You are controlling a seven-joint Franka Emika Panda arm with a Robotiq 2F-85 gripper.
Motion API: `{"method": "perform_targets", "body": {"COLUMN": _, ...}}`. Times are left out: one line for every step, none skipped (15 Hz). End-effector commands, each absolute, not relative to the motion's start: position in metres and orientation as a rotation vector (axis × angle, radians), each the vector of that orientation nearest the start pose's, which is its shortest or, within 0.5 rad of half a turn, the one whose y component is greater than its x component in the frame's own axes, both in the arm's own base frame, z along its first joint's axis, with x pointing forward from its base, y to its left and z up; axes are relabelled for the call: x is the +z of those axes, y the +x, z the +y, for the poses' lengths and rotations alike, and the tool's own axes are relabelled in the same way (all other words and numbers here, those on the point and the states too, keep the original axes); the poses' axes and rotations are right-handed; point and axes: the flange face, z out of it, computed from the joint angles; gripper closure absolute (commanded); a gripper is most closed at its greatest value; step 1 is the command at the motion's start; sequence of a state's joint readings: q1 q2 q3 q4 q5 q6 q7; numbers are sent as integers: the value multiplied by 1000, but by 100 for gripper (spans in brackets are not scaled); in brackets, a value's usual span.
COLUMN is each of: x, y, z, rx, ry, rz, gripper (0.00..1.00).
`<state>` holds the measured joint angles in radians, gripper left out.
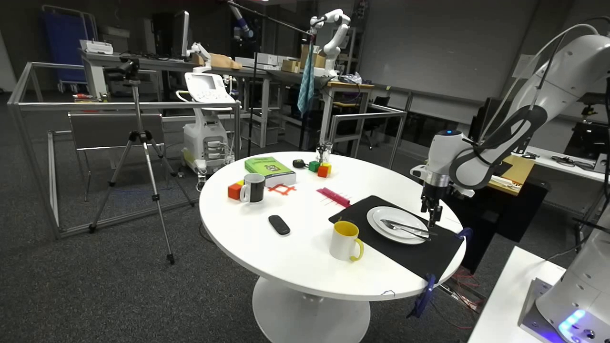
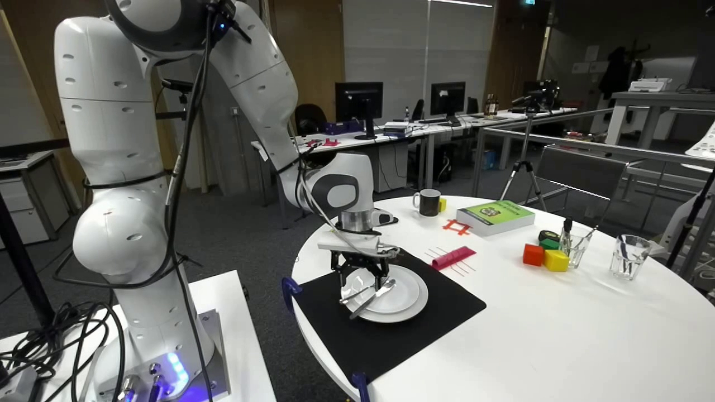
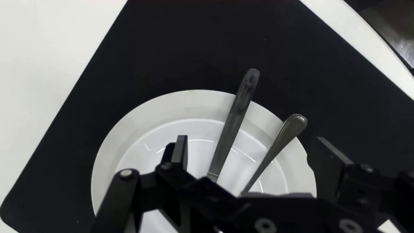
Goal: Move the knife to the left of the fork
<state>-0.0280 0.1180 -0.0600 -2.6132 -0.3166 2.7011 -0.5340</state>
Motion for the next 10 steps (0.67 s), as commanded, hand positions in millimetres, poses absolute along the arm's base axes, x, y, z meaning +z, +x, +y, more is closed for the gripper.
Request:
{"method": "perform_targets", "body": {"x": 204, "y": 437, "z": -31, "rx": 20, "ry": -3165, "rz": -914, "gripper": 0}}
{"method": "perform_targets", "body": {"x": 203, "y": 438, "z": -31, "rx": 2, "ry": -3191, "rz": -842, "gripper": 0}}
{"method": "perform_targets", "body": {"x": 203, "y": 439, "z": -32, "rx": -12, "ry": -3220, "rz": -791, "gripper": 0}}
{"method": "perform_targets", "body": {"x": 201, "y": 439, "z": -34, "rx": -14, "ry": -3243, "rz": -754, "gripper": 0}}
{"method": "perform_targets", "body": {"x": 200, "y": 439, "z": -36, "rx": -2, "ry": -3261, "rz": -726, "gripper": 0}}
{"method": "perform_targets", "body": {"x": 198, "y": 438, "z": -38, "rx": 9, "ry": -3270, "rz": -705, "gripper": 0}}
{"method": "perform_targets", "body": {"x": 196, "y": 438, "z": -39, "rx": 19, "ry": -3274, "rz": -683, "gripper": 0}}
{"method": "perform_targets", "body": {"x": 194, "y": 437, "z": -40, "rx": 27, "ry": -3268, "rz": -668, "gripper": 0}}
{"method": "perform_targets", "body": {"x": 191, "y": 437, "z": -41, "rx": 35, "ry": -3263, "rz": -663, "gripper": 0}}
{"method": "perform_targets", "body": {"x": 188, "y": 436, "z": -40, "rx": 46, "ry": -3252, "rz": -668, "gripper": 0}}
